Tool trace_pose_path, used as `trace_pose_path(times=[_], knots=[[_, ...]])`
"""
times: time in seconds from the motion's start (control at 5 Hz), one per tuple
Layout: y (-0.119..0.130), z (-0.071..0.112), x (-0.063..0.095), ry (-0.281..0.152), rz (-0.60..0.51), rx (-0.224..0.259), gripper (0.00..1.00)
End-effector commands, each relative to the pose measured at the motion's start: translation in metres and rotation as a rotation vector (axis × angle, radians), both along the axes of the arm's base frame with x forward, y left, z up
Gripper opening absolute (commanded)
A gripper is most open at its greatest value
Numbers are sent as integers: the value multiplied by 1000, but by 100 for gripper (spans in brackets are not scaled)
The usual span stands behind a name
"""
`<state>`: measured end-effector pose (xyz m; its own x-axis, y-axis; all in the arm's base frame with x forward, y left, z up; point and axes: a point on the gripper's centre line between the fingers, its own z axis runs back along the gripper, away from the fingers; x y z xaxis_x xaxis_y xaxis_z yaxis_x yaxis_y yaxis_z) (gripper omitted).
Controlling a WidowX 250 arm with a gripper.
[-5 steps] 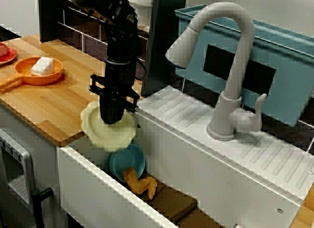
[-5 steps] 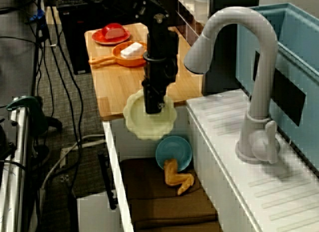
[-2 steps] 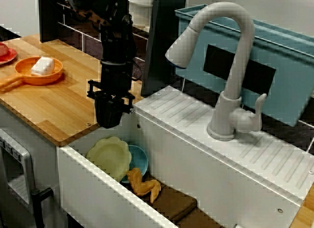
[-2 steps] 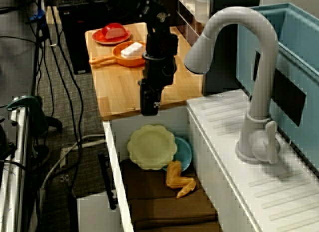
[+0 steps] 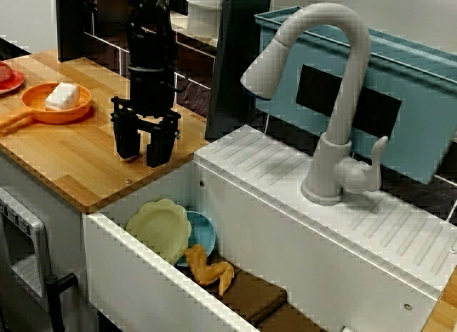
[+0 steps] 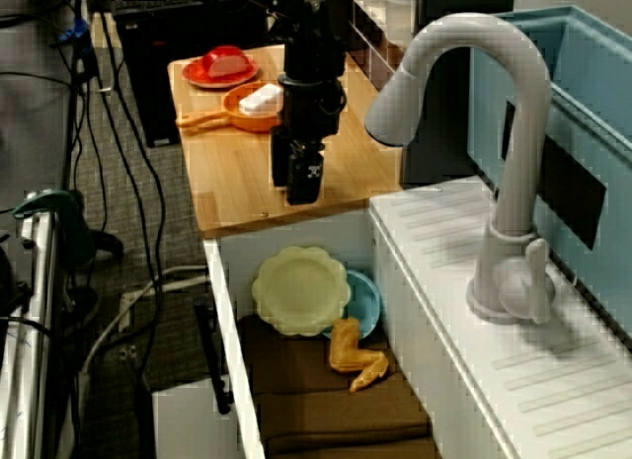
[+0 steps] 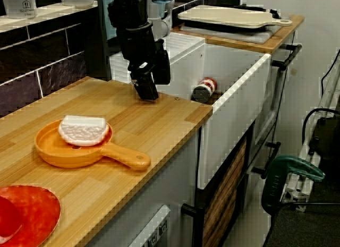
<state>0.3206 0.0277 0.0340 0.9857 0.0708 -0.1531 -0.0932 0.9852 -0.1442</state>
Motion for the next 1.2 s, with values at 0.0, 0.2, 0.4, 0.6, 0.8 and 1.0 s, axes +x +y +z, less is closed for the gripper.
trace_pose_path(times=[0.0, 0.2, 0.4, 0.6, 0.8, 1.0], knots=[[14, 36, -3, -106, 25, 13, 100], [29, 42, -2, -154, 85, 92, 100], [50, 51, -1, -225, 224, 233, 100], [66, 61, -5, -229, 238, 312, 100], [86, 66, -11, -250, 273, 357, 100], [102, 67, -11, -222, 242, 351, 100]])
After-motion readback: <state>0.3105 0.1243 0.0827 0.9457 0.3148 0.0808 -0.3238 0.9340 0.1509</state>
